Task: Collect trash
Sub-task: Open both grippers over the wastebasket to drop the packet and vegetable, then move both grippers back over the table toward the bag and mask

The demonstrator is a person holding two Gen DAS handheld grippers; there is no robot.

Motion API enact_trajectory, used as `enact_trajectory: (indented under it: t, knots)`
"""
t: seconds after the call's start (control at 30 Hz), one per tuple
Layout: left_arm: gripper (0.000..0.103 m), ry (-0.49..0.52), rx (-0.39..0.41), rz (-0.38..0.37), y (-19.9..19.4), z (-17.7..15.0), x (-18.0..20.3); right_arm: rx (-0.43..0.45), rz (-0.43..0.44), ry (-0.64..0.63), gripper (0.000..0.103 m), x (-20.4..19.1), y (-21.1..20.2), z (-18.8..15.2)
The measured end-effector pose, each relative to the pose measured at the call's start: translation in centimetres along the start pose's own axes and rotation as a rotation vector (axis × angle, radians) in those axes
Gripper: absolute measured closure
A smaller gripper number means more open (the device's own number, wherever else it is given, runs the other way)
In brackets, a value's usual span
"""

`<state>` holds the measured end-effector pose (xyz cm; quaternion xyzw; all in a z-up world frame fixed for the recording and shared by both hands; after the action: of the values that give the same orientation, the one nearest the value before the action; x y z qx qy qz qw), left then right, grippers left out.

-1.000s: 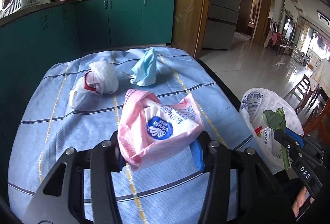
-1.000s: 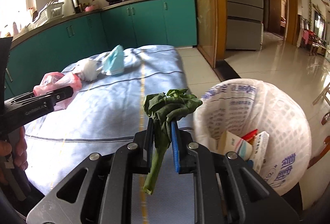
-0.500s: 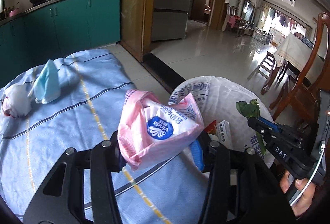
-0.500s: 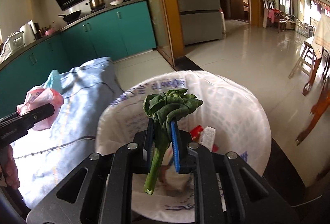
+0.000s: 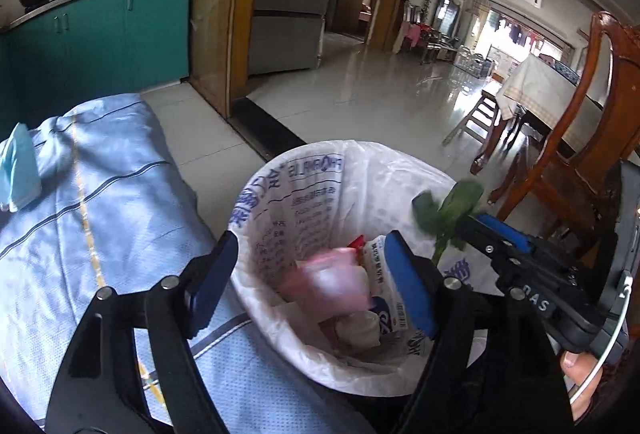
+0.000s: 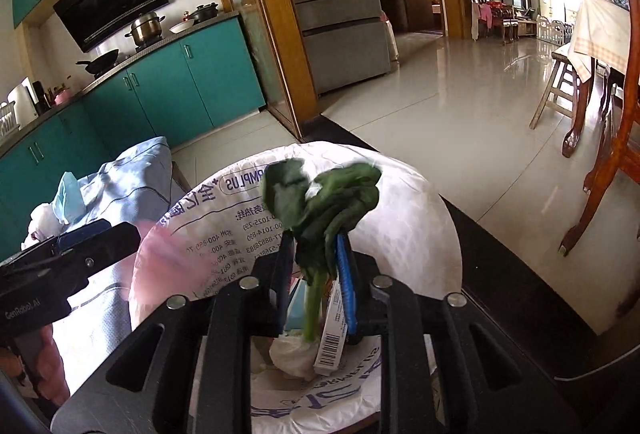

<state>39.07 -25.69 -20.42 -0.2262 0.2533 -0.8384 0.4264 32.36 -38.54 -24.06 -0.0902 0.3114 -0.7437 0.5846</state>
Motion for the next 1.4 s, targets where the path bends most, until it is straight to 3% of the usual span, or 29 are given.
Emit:
enact_trajectory:
  t: [0.03,0.43,0.63,0.97,1.27,1.4]
  knots:
    - [0.026,-0.017,0.002,0.002,-0.3,0.0,-0.6,0.003,0.001,-0.002,0.068,-0.1,-0.1,0.0]
    - [0.021,-0.1,0.071,0.087,-5.0,0.0,-5.1,0.056,0.034,-0.036,0.038,-1.9,-0.9,0.4]
    - [0.02,-0.092,0.094,0.16,-7.2,-0.1,-6.8,0.078,0.067,-0.068,0.03,-3.5,-1.3,0.3]
    - [0.014,-0.045,0.137,0.332,-11.7,-0.3,-11.4,0.11,0.138,-0.096,0.026,-6.1,-2.0,0.2]
    - [0.012,-0.097,0.175,0.416,-16.6,-0.2,-15.9,0.143,0.188,-0.158,0.021,-9.2,-2.7,-0.2]
    - [0.012,-0.075,0.222,0.579,-20.4,1.6,-20.9,0.13,0.224,-0.176,0.021,-11.6,-3.5,0.1]
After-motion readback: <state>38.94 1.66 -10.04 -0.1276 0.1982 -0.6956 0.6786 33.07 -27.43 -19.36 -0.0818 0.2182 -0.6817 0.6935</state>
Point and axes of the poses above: each gripper's, at about its wrist camera, not at the fingertips, and y roughly the way its jaws point, x to its right, z to its top, the point moved 9 cm from there along y, roughly the way its jaws point, and after that the axes turned 2 degrees about x, right-handed, at the moved point
